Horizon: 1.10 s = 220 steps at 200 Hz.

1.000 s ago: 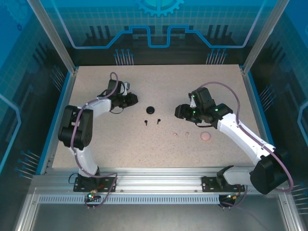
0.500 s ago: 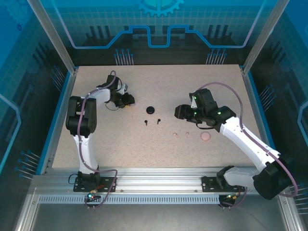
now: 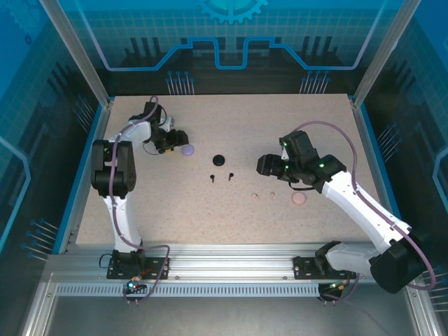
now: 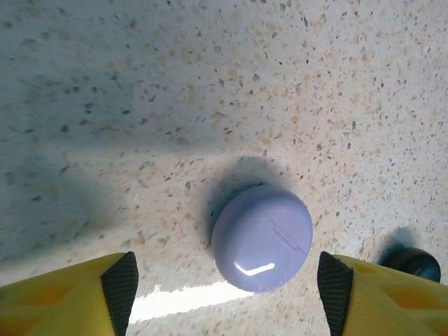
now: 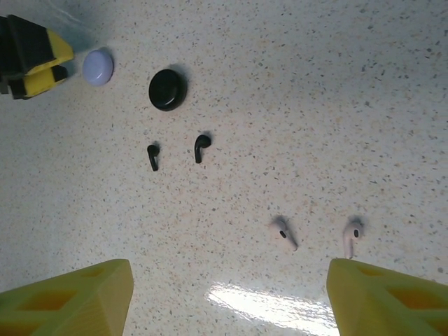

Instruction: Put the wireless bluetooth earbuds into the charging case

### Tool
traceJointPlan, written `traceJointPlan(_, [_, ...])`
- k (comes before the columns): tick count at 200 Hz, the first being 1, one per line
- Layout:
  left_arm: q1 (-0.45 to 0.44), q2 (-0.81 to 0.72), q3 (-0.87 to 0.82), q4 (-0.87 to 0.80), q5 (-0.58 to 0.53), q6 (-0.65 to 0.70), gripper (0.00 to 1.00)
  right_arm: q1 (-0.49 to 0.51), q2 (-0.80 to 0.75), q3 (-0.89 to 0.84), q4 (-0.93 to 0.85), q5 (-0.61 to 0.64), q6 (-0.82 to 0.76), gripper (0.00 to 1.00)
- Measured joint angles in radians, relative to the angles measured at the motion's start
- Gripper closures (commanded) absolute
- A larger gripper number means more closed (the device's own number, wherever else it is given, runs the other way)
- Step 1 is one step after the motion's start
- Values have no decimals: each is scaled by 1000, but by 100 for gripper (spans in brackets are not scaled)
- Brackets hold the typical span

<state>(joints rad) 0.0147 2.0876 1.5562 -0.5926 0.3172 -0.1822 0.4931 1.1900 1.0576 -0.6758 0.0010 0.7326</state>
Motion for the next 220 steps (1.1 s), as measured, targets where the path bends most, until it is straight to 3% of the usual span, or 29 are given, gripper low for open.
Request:
traceJointPlan(22, [2, -63, -2, -8, -6, 0, 15, 0, -13, 5, -21, 19, -6, 23])
traceJointPlan(30, [2, -100, -12, -1, -6, -2, 7, 0, -17, 6, -32, 26, -8, 22])
traceJointPlan(54, [2, -250, -91, 59, 2, -28, 2, 0, -24, 10, -54, 52, -18, 20])
traceJointPlan(101, [-35, -558, -309, 230, 20, -117, 1, -27, -18, 6, -95, 104, -18, 18])
traceJointPlan(152, [-198, -764, -507, 425, -68, -221, 1, -209, 53, -93, -132, 153, 28, 17])
traceJointPlan(185, [-285, -851, -633, 544, -168, -321, 1, -336, 61, -186, -135, 139, 116, 17])
traceJointPlan(220, [-344, -855, -679, 584, -229, -396, 1, -357, 78, -242, -126, 101, 239, 17])
